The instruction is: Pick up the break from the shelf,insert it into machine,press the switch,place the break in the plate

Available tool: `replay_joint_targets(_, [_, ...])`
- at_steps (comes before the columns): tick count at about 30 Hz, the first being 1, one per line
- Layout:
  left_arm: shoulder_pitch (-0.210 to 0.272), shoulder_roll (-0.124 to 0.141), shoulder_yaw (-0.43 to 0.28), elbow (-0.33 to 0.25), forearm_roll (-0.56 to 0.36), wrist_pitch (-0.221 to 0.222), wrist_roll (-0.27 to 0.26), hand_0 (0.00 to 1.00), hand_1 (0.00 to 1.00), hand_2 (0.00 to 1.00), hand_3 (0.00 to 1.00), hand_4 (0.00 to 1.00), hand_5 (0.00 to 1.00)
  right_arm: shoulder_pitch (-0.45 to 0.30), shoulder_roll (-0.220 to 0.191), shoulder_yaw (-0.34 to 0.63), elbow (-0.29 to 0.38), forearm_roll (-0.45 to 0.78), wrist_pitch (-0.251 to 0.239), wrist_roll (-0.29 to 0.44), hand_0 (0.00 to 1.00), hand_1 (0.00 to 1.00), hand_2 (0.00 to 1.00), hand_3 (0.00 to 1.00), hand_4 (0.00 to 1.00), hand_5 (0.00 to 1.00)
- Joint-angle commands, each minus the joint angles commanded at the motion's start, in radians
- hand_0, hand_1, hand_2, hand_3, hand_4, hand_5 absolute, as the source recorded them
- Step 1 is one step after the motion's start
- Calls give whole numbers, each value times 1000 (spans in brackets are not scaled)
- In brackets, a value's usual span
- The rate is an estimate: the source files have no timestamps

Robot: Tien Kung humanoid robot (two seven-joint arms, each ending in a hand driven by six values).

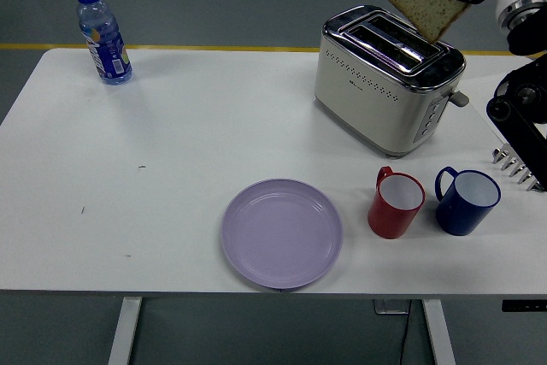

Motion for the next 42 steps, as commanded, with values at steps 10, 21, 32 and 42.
replay_joint_targets(10, [-3, 0, 9, 0, -9, 3, 1, 605, 465, 442, 565, 329, 956, 14, 66, -25, -92, -3, -38, 34, 264, 302, 382, 486, 529, 2])
replay_joint_targets(21, [-7, 0, 11, 0, -8, 4, 1, 606, 465, 437, 565, 330, 955, 28, 92, -52, -174, -6, -58, 79, 268, 303, 383, 486, 528, 2])
replay_joint_targets(32, [-9, 0, 7, 0, -4, 8, 0, 606, 464, 436, 565, 329, 951, 24, 96, -60, -220, -18, -69, 105, 270, 303, 384, 486, 531, 2])
replay_joint_targets(42, [-11, 0, 3, 0, 2, 9, 0, 607, 462, 436, 564, 329, 950, 31, 109, -71, -264, -15, -66, 124, 282, 316, 404, 501, 511, 2])
